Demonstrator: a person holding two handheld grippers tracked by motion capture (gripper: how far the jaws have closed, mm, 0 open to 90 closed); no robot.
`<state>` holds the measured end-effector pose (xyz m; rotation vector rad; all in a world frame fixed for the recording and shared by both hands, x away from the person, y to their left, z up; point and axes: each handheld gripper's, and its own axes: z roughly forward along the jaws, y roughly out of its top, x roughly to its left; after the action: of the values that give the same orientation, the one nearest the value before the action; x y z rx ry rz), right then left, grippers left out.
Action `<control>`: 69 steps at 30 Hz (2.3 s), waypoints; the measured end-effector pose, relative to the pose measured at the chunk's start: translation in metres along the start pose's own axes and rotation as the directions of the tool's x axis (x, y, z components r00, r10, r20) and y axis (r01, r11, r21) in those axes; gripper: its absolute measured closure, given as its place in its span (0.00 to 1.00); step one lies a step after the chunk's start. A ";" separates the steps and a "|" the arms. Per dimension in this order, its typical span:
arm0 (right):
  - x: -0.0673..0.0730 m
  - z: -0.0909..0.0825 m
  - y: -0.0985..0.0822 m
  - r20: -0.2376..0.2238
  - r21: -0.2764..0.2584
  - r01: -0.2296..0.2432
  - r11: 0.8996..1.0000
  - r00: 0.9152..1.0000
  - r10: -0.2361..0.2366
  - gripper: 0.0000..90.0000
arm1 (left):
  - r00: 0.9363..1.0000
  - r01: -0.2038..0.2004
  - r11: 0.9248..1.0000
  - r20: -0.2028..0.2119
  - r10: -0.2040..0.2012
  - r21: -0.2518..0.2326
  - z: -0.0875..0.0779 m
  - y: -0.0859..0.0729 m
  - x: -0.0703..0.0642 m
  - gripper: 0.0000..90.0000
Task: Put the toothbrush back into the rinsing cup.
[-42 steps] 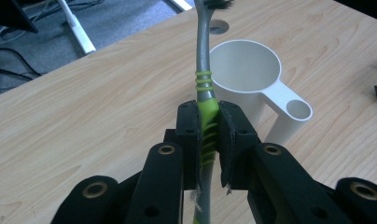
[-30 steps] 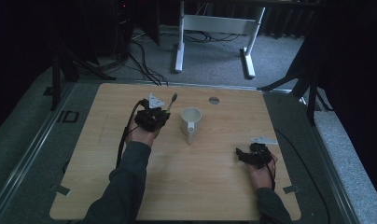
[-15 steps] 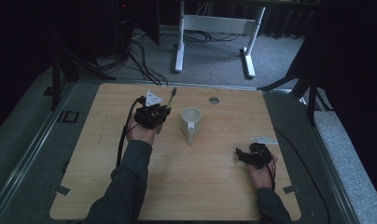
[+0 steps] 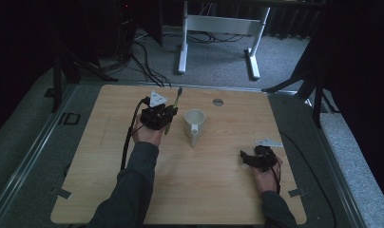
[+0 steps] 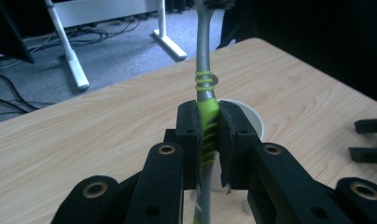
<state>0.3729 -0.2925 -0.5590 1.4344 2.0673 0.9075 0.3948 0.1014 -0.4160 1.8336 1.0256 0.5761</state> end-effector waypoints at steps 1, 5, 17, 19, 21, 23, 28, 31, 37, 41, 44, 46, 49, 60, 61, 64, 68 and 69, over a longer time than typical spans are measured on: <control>0.000 0.000 0.000 0.000 0.000 0.000 1.000 1.000 0.000 0.29 | 1.000 0.002 1.000 0.004 -0.002 -0.007 0.000 0.000 -0.001 0.89; 0.000 0.000 0.000 0.000 0.000 0.000 1.000 1.000 0.000 0.29 | 1.000 0.011 1.000 0.009 -0.011 -0.023 0.001 0.000 -0.001 0.89; 0.000 0.000 0.000 0.000 -0.001 0.000 1.000 1.000 0.000 0.29 | 0.998 0.057 0.997 0.024 -0.056 -0.060 0.005 0.000 0.000 0.89; 0.000 0.000 0.000 -0.001 -0.001 0.000 1.000 1.000 0.000 0.29 | 0.998 0.060 0.996 0.027 -0.058 -0.066 0.006 0.000 0.000 0.89; 0.000 0.000 0.000 -0.001 0.000 0.000 1.000 1.000 0.000 0.29 | 0.998 0.065 0.995 0.032 -0.063 -0.077 0.006 0.001 0.000 0.89; 0.000 0.000 0.000 -0.001 0.000 0.000 1.000 1.000 0.000 0.29 | 0.997 0.074 0.993 0.039 -0.071 -0.087 0.005 0.001 0.000 0.89; 0.000 0.000 0.000 -0.002 0.000 0.001 1.000 1.000 -0.001 0.29 | 0.992 0.115 0.987 0.063 -0.108 -0.109 0.005 0.002 0.004 0.89; 0.000 0.000 0.000 -0.001 0.000 0.001 1.000 1.000 -0.001 0.29 | 0.990 0.127 0.985 0.069 -0.119 -0.120 0.005 0.003 0.006 0.89; 0.000 0.000 0.000 -0.001 -0.001 0.001 1.000 1.000 -0.001 0.29 | 0.991 0.126 0.981 0.057 -0.118 -0.145 0.002 0.004 0.006 0.89; 0.000 0.000 0.000 -0.002 -0.001 0.001 1.000 1.000 -0.001 0.29 | 0.990 0.129 0.980 0.069 -0.120 -0.153 0.002 0.006 0.007 0.89; 0.000 0.000 0.000 -0.003 -0.001 0.003 1.000 1.000 -0.003 0.29 | 0.989 0.133 0.978 0.082 -0.121 -0.159 0.003 0.006 0.007 0.89; 0.000 0.000 0.000 -0.003 -0.001 0.003 1.000 1.000 -0.003 0.29 | 0.987 0.140 0.976 0.107 -0.123 -0.169 0.003 0.006 0.008 0.89; 0.000 0.000 0.000 -0.002 -0.001 0.004 1.000 1.000 -0.004 0.29 | 0.986 0.134 0.974 0.125 -0.112 -0.182 0.003 0.006 0.007 0.89; 0.000 0.000 0.000 -0.003 -0.001 0.002 1.000 1.000 -0.002 0.29 | 0.974 0.157 0.963 0.194 -0.115 -0.220 0.003 0.007 0.007 0.89; 0.000 0.000 0.000 -0.003 -0.001 0.002 1.000 1.000 -0.002 0.29 | 0.975 0.152 0.963 0.193 -0.110 -0.222 0.002 0.007 0.007 0.89; 0.000 0.000 0.000 -0.003 -0.001 0.002 1.000 1.000 -0.002 0.29 | 0.974 0.155 0.963 0.196 -0.112 -0.222 0.002 0.007 0.007 0.89; 0.000 0.000 0.000 -0.003 -0.001 0.002 1.000 1.000 -0.002 0.29 | 0.974 0.159 0.963 0.192 -0.118 -0.218 0.002 0.007 0.007 0.89; 0.000 0.000 0.000 -0.003 -0.001 0.003 1.000 1.000 -0.003 0.29 | 0.974 0.162 0.962 0.192 -0.121 -0.218 0.003 0.007 0.007 0.89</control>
<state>0.3728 -0.2924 -0.5591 1.4297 2.0699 0.9096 0.4034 0.1040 -0.4111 1.5610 0.9205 0.4191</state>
